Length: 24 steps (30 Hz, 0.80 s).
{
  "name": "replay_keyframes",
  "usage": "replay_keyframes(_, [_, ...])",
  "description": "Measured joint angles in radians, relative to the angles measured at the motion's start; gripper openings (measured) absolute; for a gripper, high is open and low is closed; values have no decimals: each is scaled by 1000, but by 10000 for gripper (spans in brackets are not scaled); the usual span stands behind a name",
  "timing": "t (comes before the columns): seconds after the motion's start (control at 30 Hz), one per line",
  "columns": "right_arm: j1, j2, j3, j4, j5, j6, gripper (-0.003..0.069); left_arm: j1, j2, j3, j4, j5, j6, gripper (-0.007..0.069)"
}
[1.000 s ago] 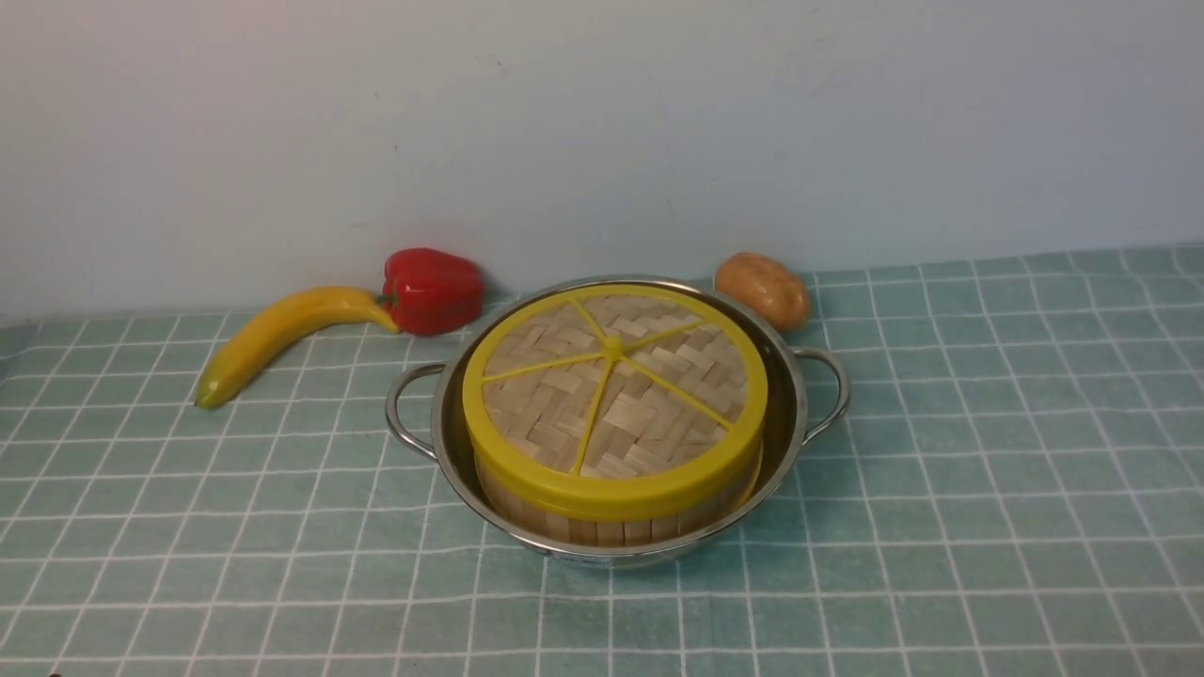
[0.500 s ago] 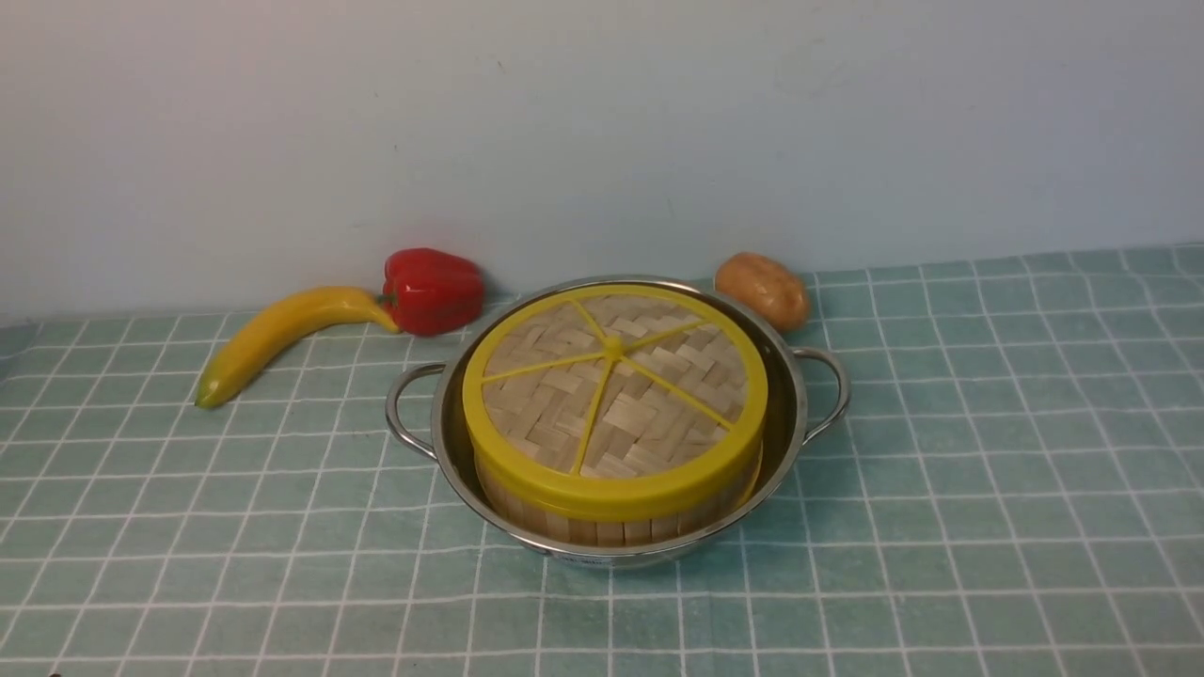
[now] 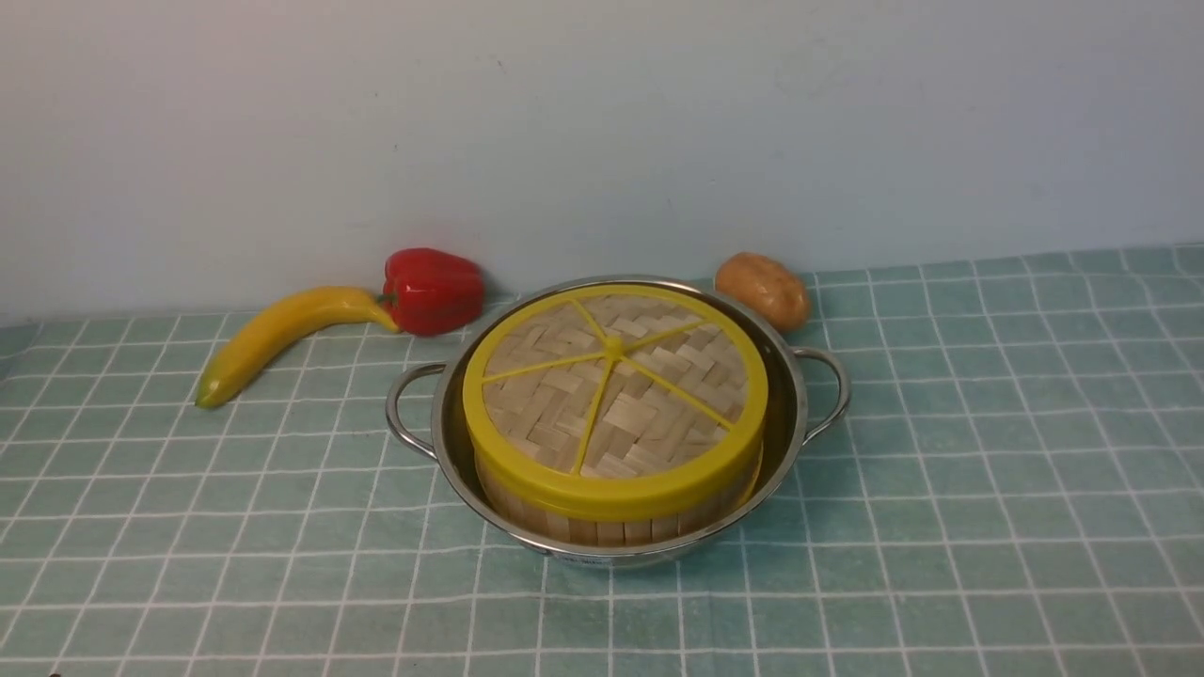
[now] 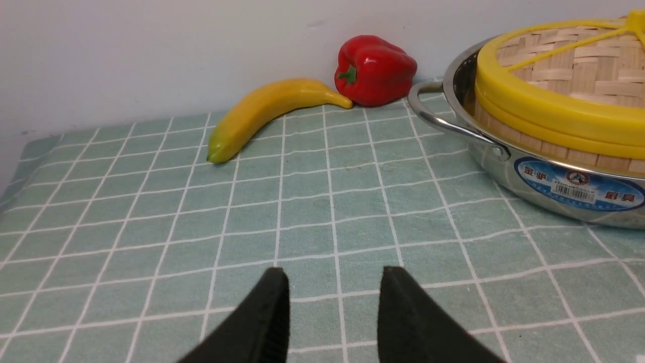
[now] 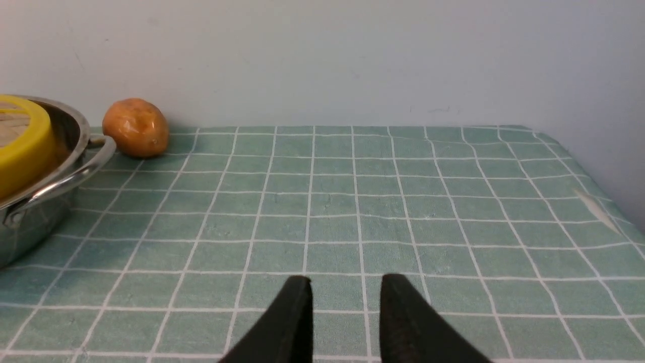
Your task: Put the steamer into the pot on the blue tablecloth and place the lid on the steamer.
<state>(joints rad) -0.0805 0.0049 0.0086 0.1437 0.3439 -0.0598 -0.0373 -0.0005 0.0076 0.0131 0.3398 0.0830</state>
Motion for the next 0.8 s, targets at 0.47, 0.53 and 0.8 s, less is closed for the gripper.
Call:
replay_keyframes(0.47, [0, 0, 0, 7, 0, 0, 240, 0, 0, 0, 0, 0, 0, 243])
replay_keyframes(0.53, [0, 0, 0, 7, 0, 0, 240, 0, 0, 0, 0, 0, 0, 243])
replay_keyframes(0.8, [0, 0, 0, 8, 0, 0, 242, 0, 0, 0, 0, 0, 0, 243])
